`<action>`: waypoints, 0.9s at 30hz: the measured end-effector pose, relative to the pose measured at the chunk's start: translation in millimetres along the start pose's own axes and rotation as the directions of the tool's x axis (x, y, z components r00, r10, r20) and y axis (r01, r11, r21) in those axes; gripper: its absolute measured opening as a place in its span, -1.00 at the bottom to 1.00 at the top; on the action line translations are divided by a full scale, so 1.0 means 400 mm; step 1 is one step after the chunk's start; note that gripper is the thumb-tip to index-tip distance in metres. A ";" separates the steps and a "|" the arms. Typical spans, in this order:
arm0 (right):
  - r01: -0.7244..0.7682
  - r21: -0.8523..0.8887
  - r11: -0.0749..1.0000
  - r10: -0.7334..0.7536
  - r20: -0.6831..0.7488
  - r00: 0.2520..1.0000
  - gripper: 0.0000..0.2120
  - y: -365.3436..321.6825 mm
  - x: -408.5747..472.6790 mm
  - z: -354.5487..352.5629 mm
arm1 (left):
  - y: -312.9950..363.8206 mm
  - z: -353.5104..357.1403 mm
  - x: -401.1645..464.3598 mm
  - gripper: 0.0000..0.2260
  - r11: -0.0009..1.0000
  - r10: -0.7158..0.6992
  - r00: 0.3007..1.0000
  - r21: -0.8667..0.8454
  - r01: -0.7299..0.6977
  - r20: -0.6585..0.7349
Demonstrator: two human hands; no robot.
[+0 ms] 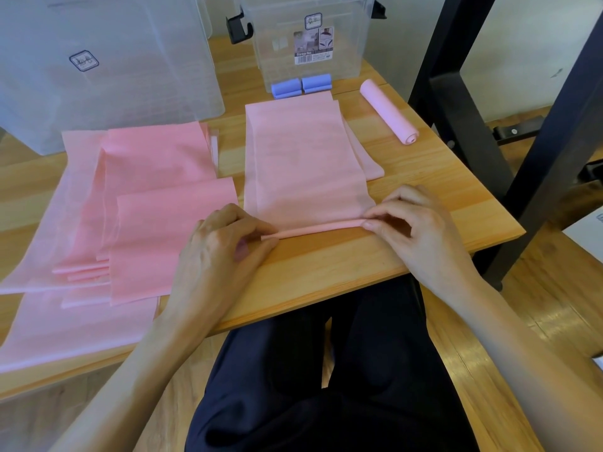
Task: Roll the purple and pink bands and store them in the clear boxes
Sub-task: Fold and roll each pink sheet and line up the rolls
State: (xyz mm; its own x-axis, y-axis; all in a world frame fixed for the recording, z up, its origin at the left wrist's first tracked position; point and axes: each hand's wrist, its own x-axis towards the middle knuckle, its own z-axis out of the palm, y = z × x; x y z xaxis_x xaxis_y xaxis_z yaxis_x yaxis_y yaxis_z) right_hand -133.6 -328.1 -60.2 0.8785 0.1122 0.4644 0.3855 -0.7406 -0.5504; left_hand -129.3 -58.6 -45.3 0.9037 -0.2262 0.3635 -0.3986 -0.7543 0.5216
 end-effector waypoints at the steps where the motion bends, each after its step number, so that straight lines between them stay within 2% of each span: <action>1: 0.004 -0.009 1.000 -0.004 -0.002 1.000 -0.81 -0.001 0.001 0.002 | 0.000 -0.001 0.002 -0.95 1.000 0.008 1.000 -0.005 -0.008 -0.001; 10: -0.002 0.000 1.000 0.002 -0.007 1.000 -0.79 0.014 0.005 0.004 | 0.000 -0.001 0.008 -0.99 0.999 0.016 1.000 0.029 -0.015 -0.022; 15: 0.026 -0.029 0.999 -0.026 0.006 1.000 -0.86 0.008 0.014 0.004 | 0.003 0.001 0.017 -0.95 0.999 0.016 0.999 0.032 -0.015 -0.037; 18: 0.014 -0.010 1.000 -0.014 0.017 1.000 -0.83 0.013 0.017 0.002 | 0.005 0.002 0.019 -0.93 0.998 0.061 0.998 0.035 -0.061 -0.019; 22: -0.034 0.031 0.999 0.033 0.045 0.998 -0.81 0.016 0.022 0.001 | 0.000 0.002 0.028 -0.95 0.999 0.051 0.999 0.018 -0.051 0.013; 27: -0.053 0.002 0.999 0.053 0.031 0.998 -0.83 0.009 0.028 0.005 | -0.004 0.002 0.039 -0.99 0.999 0.020 0.999 -0.037 -0.019 0.030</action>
State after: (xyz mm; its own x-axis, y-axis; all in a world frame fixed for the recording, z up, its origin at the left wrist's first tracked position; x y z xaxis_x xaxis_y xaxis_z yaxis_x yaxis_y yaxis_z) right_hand -121.8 -328.2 -58.6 0.9058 0.0934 0.4134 0.3394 -0.7440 -0.5756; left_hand -114.4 -61.5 -41.3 0.8998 -0.2596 0.3505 -0.4211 -0.7269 0.5426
